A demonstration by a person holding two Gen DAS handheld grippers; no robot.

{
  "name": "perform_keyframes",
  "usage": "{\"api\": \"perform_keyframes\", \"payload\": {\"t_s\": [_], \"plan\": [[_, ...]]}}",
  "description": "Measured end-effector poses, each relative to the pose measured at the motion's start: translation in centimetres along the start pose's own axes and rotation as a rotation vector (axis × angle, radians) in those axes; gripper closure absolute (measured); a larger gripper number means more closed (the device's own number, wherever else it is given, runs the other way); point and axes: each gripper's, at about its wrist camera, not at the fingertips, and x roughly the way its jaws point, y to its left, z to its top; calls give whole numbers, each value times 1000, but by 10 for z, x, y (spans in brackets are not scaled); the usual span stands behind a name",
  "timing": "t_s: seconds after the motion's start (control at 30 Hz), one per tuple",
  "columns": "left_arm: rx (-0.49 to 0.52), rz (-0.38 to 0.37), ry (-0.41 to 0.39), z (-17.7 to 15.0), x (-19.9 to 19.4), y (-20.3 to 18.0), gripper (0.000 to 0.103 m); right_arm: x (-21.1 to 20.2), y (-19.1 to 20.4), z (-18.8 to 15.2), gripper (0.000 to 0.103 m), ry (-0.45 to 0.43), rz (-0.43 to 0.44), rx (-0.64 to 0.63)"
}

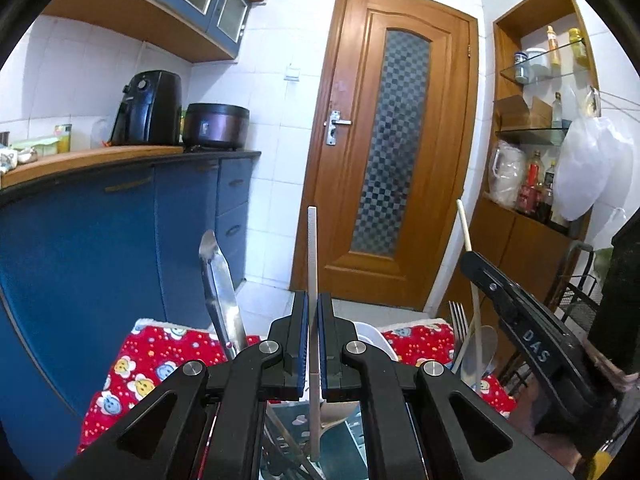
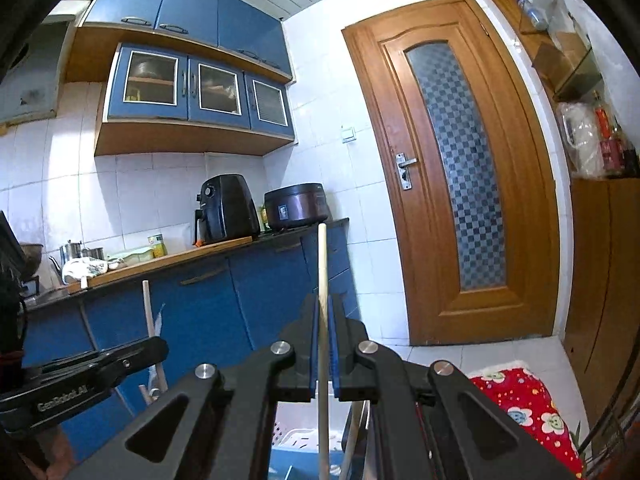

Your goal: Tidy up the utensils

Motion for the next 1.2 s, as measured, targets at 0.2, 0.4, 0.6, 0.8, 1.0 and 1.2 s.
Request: {"api": "perform_keyframes", "payload": {"t_s": [0.2,0.4,0.6,0.8,1.0,1.2], "plan": [[-9,-5,17,-8,7,2,99,8,0,-13,97,-18,-24,-21],[-6,-12,39,-13,10,1,99,6,1,-21,96,-1,-27,-38],[-4,-6,57,-12,8,-2,98,-3,-2,-13,84,18,0,-4],[-16,-8,64,-10,-2,-4,84,-22,2,-2,78,17,17,-5],[11,-13,42,-7,-24,-15,68,-47,1,5,73,52,15,41],[31,-3,23,-6,-52,-22,60,-75,1,6,64,79,5,59]]}}
